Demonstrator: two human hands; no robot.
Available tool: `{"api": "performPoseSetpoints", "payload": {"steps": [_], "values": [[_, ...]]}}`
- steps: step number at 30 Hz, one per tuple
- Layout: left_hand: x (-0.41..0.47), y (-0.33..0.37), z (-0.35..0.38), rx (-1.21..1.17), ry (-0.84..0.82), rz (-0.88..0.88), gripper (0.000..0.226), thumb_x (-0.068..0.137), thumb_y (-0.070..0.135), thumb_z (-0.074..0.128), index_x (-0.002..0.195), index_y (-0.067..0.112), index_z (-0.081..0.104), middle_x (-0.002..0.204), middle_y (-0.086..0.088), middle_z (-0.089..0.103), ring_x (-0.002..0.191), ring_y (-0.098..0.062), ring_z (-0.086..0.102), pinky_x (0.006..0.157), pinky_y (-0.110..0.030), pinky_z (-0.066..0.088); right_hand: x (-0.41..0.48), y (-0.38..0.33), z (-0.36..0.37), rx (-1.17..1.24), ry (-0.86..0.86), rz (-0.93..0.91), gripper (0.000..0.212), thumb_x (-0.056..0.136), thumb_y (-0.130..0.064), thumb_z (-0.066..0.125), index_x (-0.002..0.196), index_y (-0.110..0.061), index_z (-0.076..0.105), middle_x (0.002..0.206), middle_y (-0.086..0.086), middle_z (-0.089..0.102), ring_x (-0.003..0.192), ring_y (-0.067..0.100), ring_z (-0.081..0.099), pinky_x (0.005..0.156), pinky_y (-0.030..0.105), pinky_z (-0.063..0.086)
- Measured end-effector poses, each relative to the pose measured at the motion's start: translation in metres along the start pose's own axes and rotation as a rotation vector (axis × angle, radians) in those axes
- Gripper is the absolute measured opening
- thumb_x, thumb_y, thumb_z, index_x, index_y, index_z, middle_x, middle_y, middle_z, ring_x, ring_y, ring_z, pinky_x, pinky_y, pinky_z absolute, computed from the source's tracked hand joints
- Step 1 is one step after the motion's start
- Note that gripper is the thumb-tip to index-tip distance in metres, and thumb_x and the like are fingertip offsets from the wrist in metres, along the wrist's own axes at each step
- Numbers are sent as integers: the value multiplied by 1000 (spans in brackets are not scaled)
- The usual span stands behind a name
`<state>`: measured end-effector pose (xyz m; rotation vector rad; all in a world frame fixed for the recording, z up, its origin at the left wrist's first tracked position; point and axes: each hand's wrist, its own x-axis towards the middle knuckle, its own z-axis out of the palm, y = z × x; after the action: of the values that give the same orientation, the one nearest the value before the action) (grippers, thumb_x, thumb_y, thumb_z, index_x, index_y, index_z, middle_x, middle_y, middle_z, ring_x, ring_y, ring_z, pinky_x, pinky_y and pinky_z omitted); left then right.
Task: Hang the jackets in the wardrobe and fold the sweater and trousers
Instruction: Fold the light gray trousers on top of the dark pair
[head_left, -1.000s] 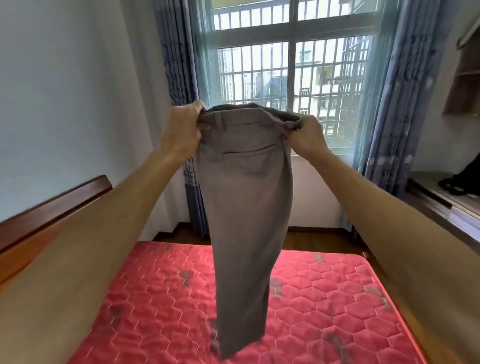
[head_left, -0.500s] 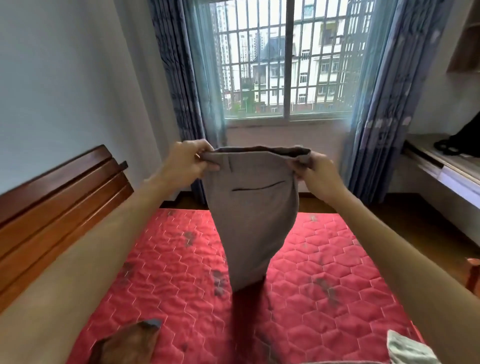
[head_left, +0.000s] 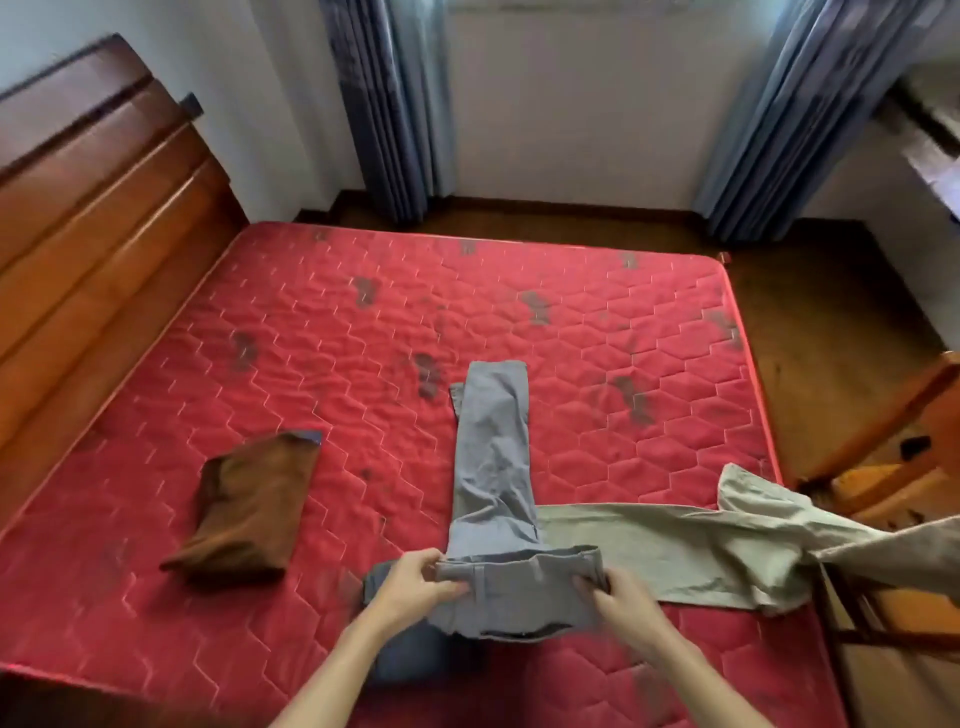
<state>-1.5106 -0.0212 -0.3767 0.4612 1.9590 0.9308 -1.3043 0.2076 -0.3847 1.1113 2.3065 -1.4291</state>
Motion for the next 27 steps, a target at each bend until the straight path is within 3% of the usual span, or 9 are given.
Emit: {"api": "performPoseSetpoints", "payload": {"steps": [3,5,7,11,16,19,22,25,27], "values": [[-2,-47,27,-69,-40,-120,23,72,27,85,82,12,71,73,5,71,70,-4,62,65,-22,46,1,34,34,-49,-69,101,25,92,-17,61,82,-40,67,84,-17,71,89,3,63,71,20,46],[5,-74,39,-84,-26,-176,28,71,37,85,87,16,74,82,5,75,76,-6,66,70,-25,48,13,50,52,-64,-95,163,24,91,-17,59,94,-37,71,99,-10,75,98,11,67,80,28,48],[22,-92,46,-116,3,-206,19,74,34,85,87,22,77,86,9,77,82,-6,70,74,-24,51,33,62,67,-63,-87,201,25,91,-15,58,105,-30,73,105,-7,75,103,16,67,80,29,46],[93,-117,52,-218,159,-225,12,77,25,84,87,21,78,85,8,77,84,-6,71,78,-29,55,99,74,95,19,1,243,18,96,-18,57,108,-21,71,102,-8,71,99,14,64,71,26,36],[202,-147,58,-282,339,-155,5,86,23,76,87,18,74,81,6,75,77,-5,67,70,-16,51,204,112,131,204,116,265,19,95,-36,63,98,-17,67,92,-2,72,95,18,66,82,35,48],[248,-165,66,-436,352,-193,16,91,25,70,104,14,69,89,4,74,79,-1,70,66,-12,52,251,130,145,302,139,244,20,93,-38,66,100,-20,66,91,-10,70,84,-4,63,75,17,47],[268,-190,76,-573,232,-294,30,92,35,67,117,19,63,107,6,74,92,3,70,75,-12,53,273,159,159,367,88,244,22,90,-34,71,109,-24,63,100,-17,68,80,-21,58,71,2,43],[252,-223,87,-632,126,-381,50,85,46,71,122,13,63,119,-1,72,110,-15,68,96,-34,53,271,185,173,452,71,331,22,88,-32,74,107,-24,66,105,-12,72,81,-14,64,71,8,49],[226,-237,93,-643,87,-384,61,77,47,75,124,12,61,120,-2,72,116,-20,66,98,-38,52,255,199,180,578,70,424,21,90,-28,71,105,-13,70,103,0,75,77,-2,69,67,14,53]]}}
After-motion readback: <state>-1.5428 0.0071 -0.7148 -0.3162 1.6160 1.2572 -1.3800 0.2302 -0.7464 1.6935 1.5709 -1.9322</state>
